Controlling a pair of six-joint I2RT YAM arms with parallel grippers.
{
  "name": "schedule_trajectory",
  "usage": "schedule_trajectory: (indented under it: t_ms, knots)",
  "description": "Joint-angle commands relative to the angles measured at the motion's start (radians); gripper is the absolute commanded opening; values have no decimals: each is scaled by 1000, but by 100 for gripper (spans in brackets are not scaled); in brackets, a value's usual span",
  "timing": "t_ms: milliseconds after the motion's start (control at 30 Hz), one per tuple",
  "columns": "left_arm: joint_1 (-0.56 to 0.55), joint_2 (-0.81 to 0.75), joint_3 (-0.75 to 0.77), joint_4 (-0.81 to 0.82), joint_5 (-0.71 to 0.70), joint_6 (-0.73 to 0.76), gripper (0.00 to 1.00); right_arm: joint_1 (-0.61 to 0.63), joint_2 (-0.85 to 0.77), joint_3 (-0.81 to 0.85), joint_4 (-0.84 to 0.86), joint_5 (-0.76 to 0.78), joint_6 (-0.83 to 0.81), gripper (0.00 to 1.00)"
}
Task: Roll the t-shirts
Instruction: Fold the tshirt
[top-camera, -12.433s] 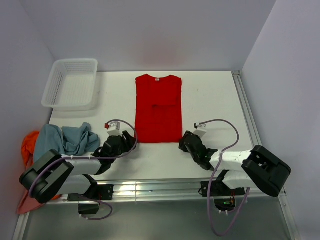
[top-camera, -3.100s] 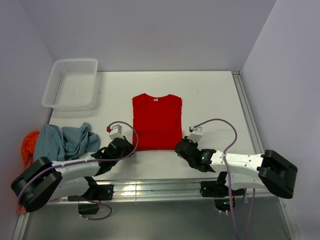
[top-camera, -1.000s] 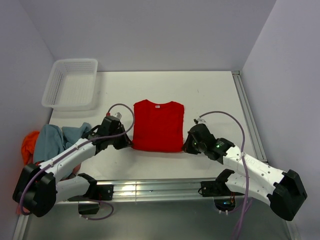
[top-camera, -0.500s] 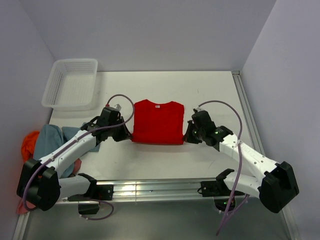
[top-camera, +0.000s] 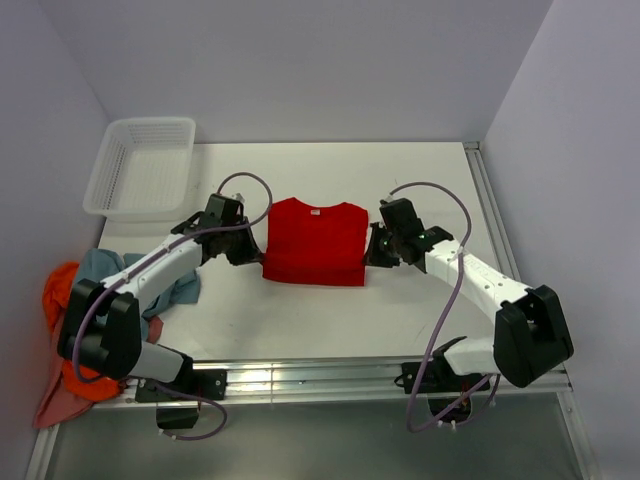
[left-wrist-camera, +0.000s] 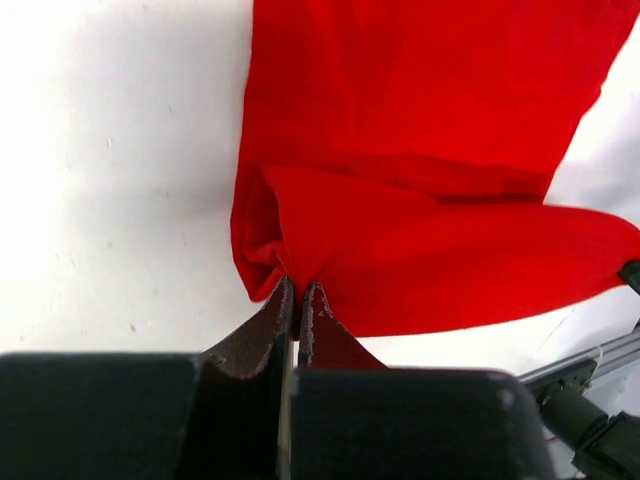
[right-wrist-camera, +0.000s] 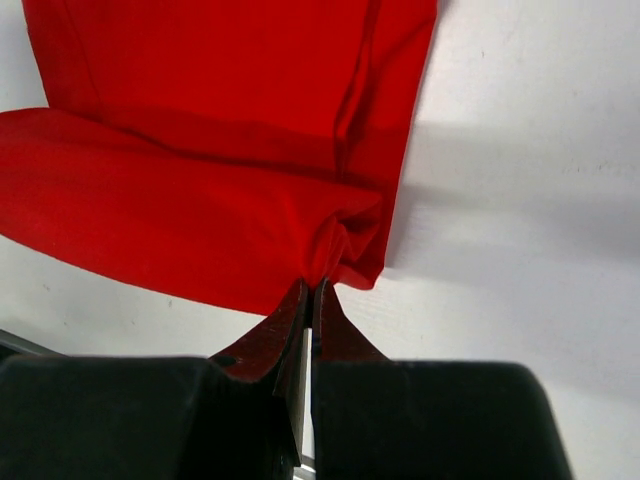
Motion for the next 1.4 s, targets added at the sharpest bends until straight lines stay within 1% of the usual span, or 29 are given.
schedule_trajectory:
  t_ms: [0,300,433,533,667,733,767,800,867,900,933,1000,1067,1133,1167,1200,1233,1267,1367]
  knots:
    - [35,41,62,31,-26,53,0,-36,33,67,-2,39,-49,0]
    - [59,178,183,48,-14,71,0,-74,148,123,28,51,-46,0]
    - [70,228,199,70,-28,57,1,-84,197,129,58,62,-37,0]
    - [72,260,192,111,-23,41,4,-85,242,133,81,77,-25,0]
    - [72,304,199,148,-20,25,4,-90,277,133,117,125,6,0]
    - [72,302,196,166,-28,14,18,-98,279,124,130,130,16,1]
    - [72,294,189,197,-28,13,26,-99,277,120,137,130,24,4]
    - [72,282,170,214,-31,7,37,-102,257,114,143,154,36,12]
    - [73,235,150,251,-46,-1,43,-101,228,88,165,166,46,27]
    - [72,218,133,258,-49,-2,48,-101,185,77,176,174,50,39]
    - [72,184,128,262,-67,-2,50,-101,161,52,185,179,56,42]
    - [72,135,117,265,-98,-1,53,-102,90,22,208,189,56,44]
    - [72,100,104,272,-103,1,54,-101,33,9,217,191,46,44]
    - [70,61,84,285,-92,2,54,-99,9,-5,228,160,32,42]
    - [70,55,74,289,-66,2,54,-99,-2,-9,239,143,20,40]
    - [67,51,70,306,-49,4,53,-101,-2,-12,245,136,12,32]
    - [64,47,65,314,-13,1,52,-99,8,-9,258,78,4,30]
    - [50,46,51,329,0,-2,50,-99,16,-9,268,59,3,25]
    - [20,54,36,369,26,-16,48,-91,45,-12,303,4,4,21]
